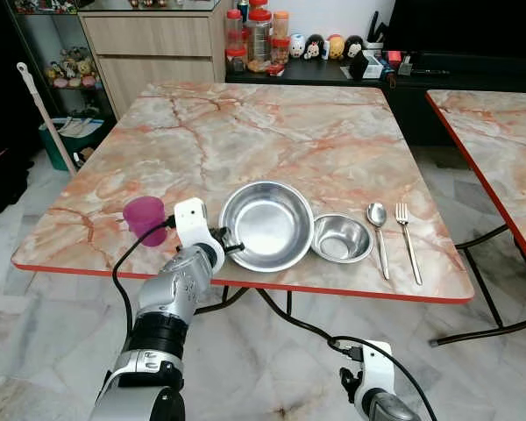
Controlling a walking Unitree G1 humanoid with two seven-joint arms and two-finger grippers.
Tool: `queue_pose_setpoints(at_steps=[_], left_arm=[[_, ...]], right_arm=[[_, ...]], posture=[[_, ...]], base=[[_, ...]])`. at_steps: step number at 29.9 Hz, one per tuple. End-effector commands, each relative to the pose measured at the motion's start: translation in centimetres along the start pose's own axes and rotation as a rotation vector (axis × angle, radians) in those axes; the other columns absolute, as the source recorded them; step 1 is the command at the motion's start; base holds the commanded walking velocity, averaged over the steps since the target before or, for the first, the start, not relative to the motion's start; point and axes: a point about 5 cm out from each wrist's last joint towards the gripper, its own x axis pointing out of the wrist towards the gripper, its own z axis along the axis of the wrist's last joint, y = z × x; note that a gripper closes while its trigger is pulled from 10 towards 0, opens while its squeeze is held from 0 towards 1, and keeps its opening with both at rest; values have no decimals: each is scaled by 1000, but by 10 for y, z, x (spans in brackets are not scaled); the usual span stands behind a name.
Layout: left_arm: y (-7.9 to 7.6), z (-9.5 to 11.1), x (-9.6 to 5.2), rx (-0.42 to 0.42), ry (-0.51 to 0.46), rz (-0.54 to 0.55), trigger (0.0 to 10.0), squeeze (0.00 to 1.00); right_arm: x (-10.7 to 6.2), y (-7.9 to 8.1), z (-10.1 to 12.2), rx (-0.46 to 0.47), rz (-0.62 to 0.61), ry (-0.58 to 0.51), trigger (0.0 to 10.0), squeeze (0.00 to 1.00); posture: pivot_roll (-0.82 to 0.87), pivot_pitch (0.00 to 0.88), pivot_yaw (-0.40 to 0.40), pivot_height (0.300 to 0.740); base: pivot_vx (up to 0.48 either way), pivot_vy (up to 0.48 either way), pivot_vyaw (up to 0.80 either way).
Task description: Setting the table
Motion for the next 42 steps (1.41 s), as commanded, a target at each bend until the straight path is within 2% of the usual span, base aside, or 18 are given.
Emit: queue_pose_setpoints(at_steps=[1,3,11,12,13,14,18,20,25,27,34,42], left_arm=[[2,11,-3,-36,-86,-12,0,0],[3,16,-6,-67,-134,-24,0,0],[10,13,-13,-137,-219,-50,0,0],[11,14,-15,-155,-256,-56,2941,0],[11,15,-16,-160,-270,-53,2941,0],[13,15,-17,-165,-293,-42,10000,0],[18,19,-20,-170,-373,10,10000,0],[22,26,-24,-186,-444,40,10000,0],[22,27,-24,-188,-464,41,10000,0],[16,46,-27,-109,-557,42,10000,0],[8,51,-28,-43,-589,30,10000,0],[5,54,-30,-44,-605,32,10000,0]], right_arm=[[0,1,0,11,2,1,10000,0],[1,3,4,12,14,-16,10000,0],[2,5,14,20,24,-47,10000,0],[2,5,15,18,24,-48,10000,0],[2,4,15,18,23,-49,10000,0],[2,3,14,13,22,-48,10000,0],[1,-1,16,0,12,-59,10000,0],[2,-4,22,8,8,-89,10000,0],[2,-4,23,7,7,-93,10000,0],[2,-3,38,18,19,-143,10000,0],[2,-3,27,13,14,-112,10000,0],[0,-8,15,10,-6,-77,10000,0]], posture=[[55,0,0,740],[54,0,-1,740],[42,0,0,740],[44,0,-4,740],[45,0,-5,740],[47,0,-13,740],[45,0,-24,740],[40,0,-25,740],[40,0,-25,740],[17,0,-21,740],[16,0,-15,740],[19,0,-13,740]], base=[[0,0,0],[0,0,0],[0,0,0],[0,0,0],[0,0,0],[0,0,0],[0,0,0],[0,-150,0],[0,-300,0],[0,-450,0],[0,-464,0],[0,-472,0]])
